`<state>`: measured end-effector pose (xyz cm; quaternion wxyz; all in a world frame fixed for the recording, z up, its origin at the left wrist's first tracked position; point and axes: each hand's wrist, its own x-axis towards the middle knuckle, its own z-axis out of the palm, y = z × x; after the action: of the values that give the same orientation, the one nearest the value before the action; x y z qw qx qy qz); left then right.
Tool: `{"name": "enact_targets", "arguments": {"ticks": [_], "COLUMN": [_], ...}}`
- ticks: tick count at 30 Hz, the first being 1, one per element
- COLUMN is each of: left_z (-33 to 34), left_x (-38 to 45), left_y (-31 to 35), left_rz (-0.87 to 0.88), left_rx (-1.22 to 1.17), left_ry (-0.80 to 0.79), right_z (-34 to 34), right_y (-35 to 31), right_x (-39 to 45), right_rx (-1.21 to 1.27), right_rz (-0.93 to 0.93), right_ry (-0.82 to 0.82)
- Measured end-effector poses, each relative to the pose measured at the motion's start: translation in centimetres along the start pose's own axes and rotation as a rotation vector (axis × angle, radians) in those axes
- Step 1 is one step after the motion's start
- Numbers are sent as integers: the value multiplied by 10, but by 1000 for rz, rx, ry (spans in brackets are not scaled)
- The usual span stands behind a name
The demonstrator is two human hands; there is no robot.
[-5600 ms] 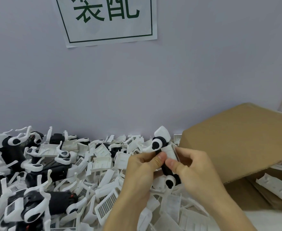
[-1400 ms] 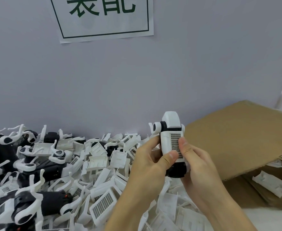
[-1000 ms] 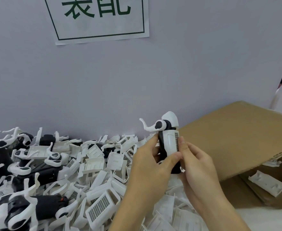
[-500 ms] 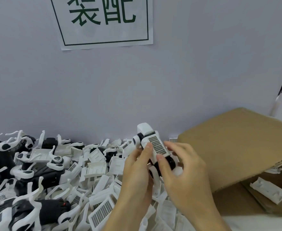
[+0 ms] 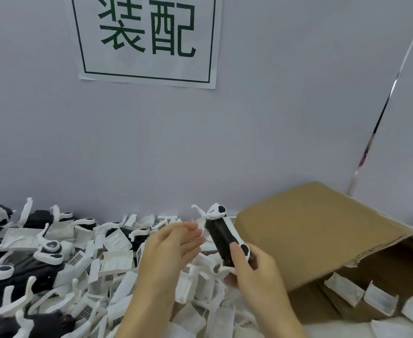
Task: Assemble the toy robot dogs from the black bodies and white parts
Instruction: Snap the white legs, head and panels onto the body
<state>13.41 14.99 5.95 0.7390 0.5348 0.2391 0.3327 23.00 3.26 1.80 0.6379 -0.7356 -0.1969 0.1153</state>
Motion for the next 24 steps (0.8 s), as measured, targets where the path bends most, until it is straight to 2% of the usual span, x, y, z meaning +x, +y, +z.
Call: {"name": "enact_targets", "arguments": {"ticks": [2,4,6,8,11,13,16,18,21,24], "left_z": [-7,-12,-15,-16,-15,-14,-15,-16,-25,-36], "left_x": [-1,-1,0,1,1,1,3,5,8,14], "left_y": [6,8,9,8,8,7,4,0,-10,-17], "left_rz": [76,101,103,103,118,122,129,169,211,212], "left_rx": [38,53,47,54,74,91,163,308,585,765], "left_ry": [42,58,66,74,75,66,57,58,34,-17], "right_z": [-7,-21,-42,-70,-119,-150,-174,-173,-144,-96], "right_y": [-11,-25,-38,-52,-76,-86,-89,-83,-72,-56], "right_x": [5,11,24,42,68,80,84,77,54,26], "right_rx": [409,714,884,1019,1135,1213,1243,1166,948,773], "right_rz": [292,396,331,226,86,34,97,159,147,163], "right_ry": [-34,-45,-10,100,276,308,275,266,197,105]}}
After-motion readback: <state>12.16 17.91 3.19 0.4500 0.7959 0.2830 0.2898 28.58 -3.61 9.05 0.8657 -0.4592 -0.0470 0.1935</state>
